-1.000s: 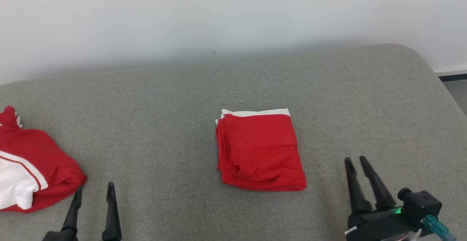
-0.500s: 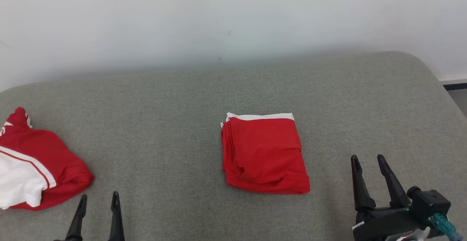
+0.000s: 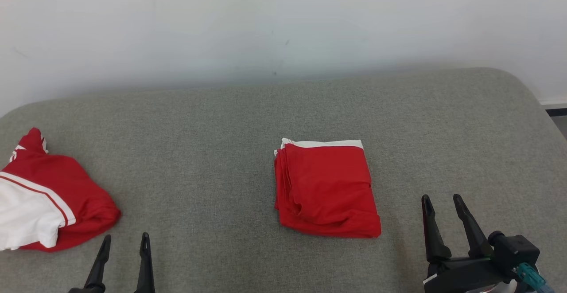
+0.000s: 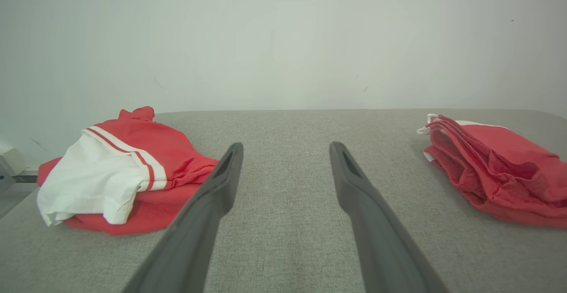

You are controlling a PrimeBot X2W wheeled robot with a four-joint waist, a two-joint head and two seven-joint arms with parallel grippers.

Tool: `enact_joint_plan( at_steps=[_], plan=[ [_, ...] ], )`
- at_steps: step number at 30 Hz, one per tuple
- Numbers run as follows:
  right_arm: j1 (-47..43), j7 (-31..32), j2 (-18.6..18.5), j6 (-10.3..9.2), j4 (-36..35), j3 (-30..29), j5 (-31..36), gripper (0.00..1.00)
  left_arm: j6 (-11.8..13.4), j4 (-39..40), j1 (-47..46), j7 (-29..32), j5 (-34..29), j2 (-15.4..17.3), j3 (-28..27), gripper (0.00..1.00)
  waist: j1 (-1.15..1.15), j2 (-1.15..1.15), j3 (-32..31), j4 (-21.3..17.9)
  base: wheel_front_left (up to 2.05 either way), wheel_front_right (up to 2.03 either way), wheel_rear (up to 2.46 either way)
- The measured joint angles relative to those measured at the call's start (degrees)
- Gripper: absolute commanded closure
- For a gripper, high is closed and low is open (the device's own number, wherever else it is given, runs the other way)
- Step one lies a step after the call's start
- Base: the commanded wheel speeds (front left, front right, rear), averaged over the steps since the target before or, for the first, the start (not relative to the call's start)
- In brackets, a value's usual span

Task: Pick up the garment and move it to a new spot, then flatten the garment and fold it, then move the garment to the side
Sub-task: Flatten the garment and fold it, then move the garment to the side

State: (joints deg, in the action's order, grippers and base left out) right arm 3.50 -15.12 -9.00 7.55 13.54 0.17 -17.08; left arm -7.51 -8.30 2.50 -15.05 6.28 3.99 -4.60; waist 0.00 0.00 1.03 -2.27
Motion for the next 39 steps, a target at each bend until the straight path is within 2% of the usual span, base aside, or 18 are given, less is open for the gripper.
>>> enact_joint_plan(
  at_steps=[30,36,39],
  plan=[
    [-0.7,0.0,-0.1,0.0,1.0,1.0,-0.5,0.0,0.0,-1.3,-1.4,0.0,-1.6,0.2,-0.7,0.0,0.0,0.0,0.1,0.2,0.0,0.0,0.0],
    [3.1,0.0,-1.1,0.0,2.5,2.6,-0.6,0.0,0.0,-1.4,-1.4,0.0,-1.6,0.1,-0.6,0.0,0.0,0.0,0.0,0.5,0.0,0.0,0.0],
    [6.9,0.1,-1.4,0.0,5.9,3.6,-1.9,0.0,0.0,-1.7,-1.9,0.0,-1.6,0.0,-0.2,0.0,0.0,0.0,0.3,1.0,0.0,0.0,0.0]
  ],
)
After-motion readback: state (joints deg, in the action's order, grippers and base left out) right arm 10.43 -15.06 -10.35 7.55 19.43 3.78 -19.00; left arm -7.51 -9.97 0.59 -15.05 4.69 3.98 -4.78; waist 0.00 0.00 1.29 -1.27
